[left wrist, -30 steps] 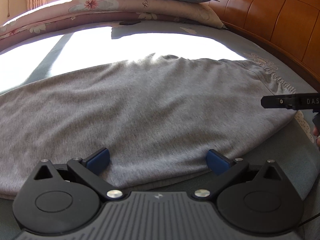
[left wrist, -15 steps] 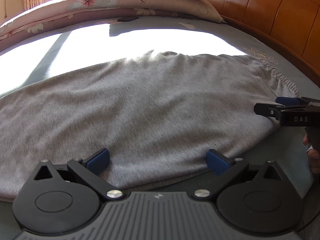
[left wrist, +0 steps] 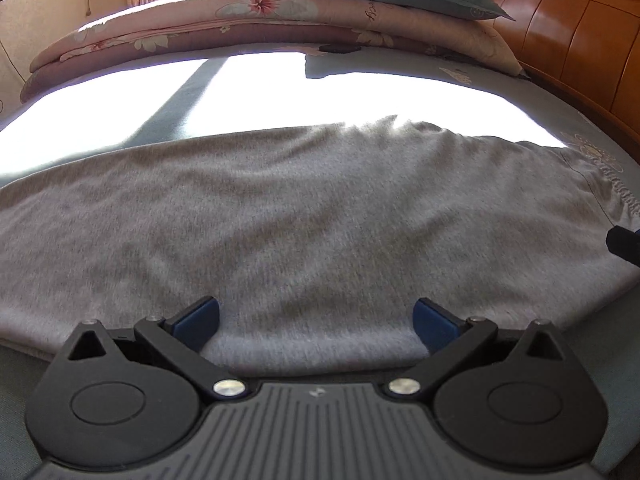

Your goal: Fold clothes

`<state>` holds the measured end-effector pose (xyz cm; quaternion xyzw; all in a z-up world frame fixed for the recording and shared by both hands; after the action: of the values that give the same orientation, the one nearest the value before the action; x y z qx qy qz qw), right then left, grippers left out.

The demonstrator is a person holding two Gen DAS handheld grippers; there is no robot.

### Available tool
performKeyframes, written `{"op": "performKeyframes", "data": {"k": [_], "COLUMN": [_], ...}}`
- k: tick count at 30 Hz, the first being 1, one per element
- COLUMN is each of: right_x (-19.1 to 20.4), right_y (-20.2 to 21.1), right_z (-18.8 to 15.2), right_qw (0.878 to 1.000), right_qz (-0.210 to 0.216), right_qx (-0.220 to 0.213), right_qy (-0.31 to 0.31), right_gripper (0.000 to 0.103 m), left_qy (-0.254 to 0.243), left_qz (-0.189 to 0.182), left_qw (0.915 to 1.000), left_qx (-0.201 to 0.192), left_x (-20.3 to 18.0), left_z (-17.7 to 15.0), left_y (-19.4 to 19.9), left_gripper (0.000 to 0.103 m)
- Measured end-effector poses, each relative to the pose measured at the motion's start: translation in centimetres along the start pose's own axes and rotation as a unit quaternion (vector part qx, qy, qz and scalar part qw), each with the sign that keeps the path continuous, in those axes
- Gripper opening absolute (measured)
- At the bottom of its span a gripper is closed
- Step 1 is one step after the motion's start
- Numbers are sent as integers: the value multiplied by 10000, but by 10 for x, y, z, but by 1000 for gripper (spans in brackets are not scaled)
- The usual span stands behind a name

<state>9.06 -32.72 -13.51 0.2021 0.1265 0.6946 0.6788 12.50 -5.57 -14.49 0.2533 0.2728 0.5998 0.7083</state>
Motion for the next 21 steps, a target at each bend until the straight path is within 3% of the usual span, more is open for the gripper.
{"op": "performKeyframes", "data": {"k": [4, 7, 10, 14, 18, 21], "right_x": [0, -4, -5, -3, -3, -2], "right_y": [-7, -11, -15, -19, -19, -21], "right_z": [-2, -2, -2, -2, -3, -2], "right_qw": [9999, 9994, 9991, 9990, 9991, 9991], "right_qz": [-43, -36, -117, -194, -211, -222], "right_qx": [145, 226, 235, 248, 247, 268], "right_qy": [-67, -253, -342, -310, -277, -260], "right_gripper": [103, 103, 103, 103, 103, 103], "left_qy": [-174, -276, 65, 788, 342, 229], "left_qz": [-35, 198, 393, 527, 542, 432], "left_qw": [9998, 9985, 9983, 9955, 9978, 9987], "left_qx": [-86, -419, -418, -8, -140, -106], "left_x": [0, 14, 41, 78, 73, 69], "left_z": [-1, 18, 33, 22, -2, 3], "left_y": [15, 21, 13, -4, 10, 19], "left_gripper": [102, 102, 102, 102, 102, 102]}}
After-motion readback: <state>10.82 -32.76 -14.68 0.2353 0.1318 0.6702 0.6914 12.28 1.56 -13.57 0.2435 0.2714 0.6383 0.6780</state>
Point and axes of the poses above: each gripper's, at about its wrist camera, not at the fingertips, and y roughly against the way its jaws point, x to its left, z to its top, the point moved 1 cm from there along -y, roughly the way its jaws point, and after that the axes turned 5 degrees about -z, right-handed, at the moved point
